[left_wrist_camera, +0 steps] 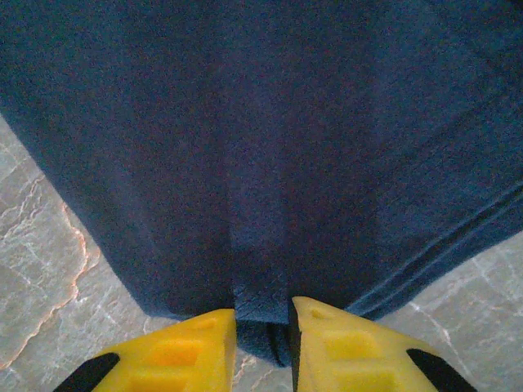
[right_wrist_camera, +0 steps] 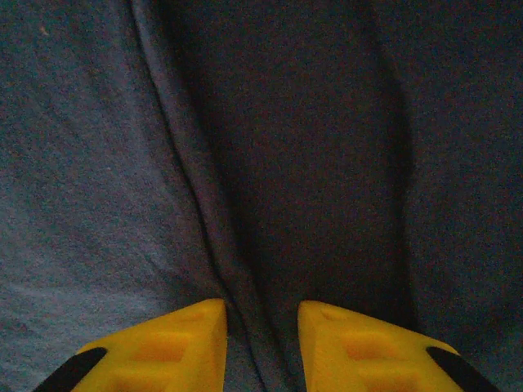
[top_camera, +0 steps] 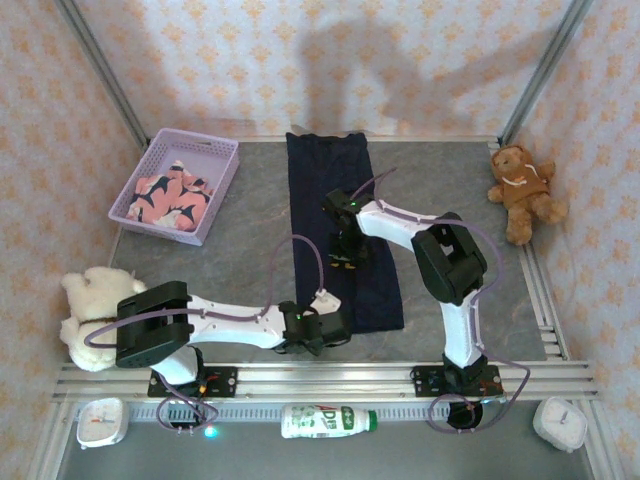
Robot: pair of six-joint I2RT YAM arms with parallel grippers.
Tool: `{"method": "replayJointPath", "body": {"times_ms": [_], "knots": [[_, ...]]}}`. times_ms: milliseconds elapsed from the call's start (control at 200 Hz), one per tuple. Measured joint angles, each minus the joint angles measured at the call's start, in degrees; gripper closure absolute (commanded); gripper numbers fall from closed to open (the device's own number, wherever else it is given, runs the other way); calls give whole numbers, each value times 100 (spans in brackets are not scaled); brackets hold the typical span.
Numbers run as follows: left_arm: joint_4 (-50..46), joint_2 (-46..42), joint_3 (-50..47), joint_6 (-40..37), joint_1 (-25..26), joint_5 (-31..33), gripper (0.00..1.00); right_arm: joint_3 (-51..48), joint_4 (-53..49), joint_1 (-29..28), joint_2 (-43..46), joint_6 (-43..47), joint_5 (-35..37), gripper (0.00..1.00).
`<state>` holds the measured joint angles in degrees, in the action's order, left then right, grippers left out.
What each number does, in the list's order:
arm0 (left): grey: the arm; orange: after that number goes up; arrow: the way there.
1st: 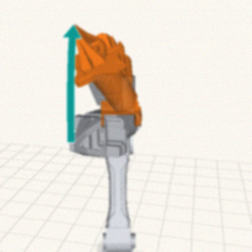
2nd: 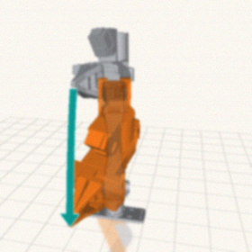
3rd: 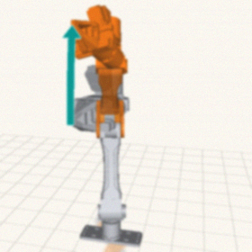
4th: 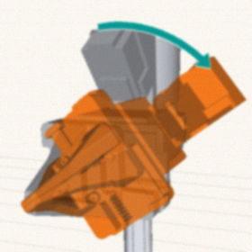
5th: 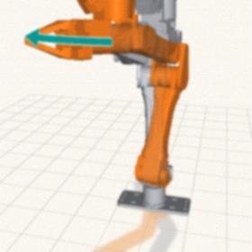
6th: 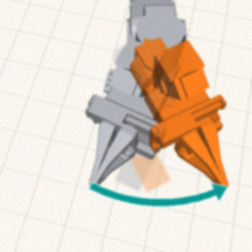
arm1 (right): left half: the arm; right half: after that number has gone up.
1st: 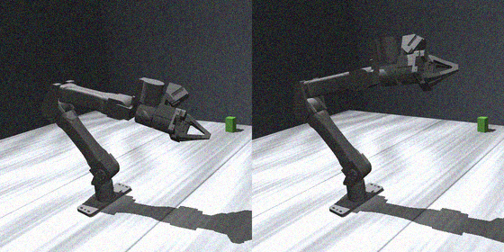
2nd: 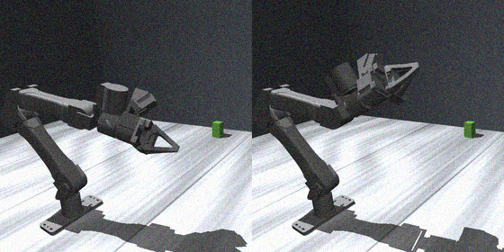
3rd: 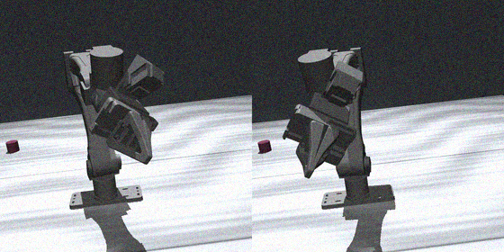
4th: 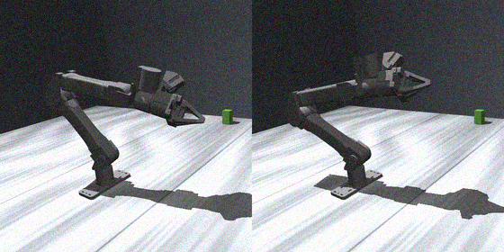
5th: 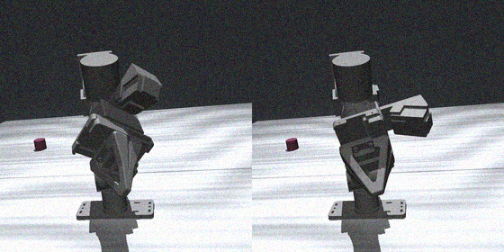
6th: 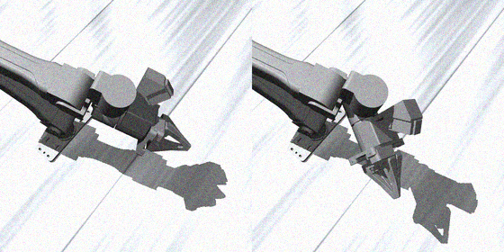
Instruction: Fold and stack the mixed laundry pile
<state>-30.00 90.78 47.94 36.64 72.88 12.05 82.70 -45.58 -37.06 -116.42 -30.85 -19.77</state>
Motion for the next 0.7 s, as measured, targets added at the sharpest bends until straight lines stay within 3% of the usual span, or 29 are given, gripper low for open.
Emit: {"method": "replayJointPath", "body": {"times_ms": [180, 545, 656, 701], "knots": [[-109, 0, 0, 0, -2, -17, 76, 22, -4, 0, -22, 83, -17, 82], [-166, -2, 0, -68, -28, -227, 79, 59, -17, 0, -50, 96, -20, 82], [-157, -2, -7, -57, -101, -321, 99, 94, -50, 0, -74, 96, -17, 82], [-146, -2, -28, -136, -149, -391, 100, 114, -70, 0, -85, 105, -17, 82]]}}
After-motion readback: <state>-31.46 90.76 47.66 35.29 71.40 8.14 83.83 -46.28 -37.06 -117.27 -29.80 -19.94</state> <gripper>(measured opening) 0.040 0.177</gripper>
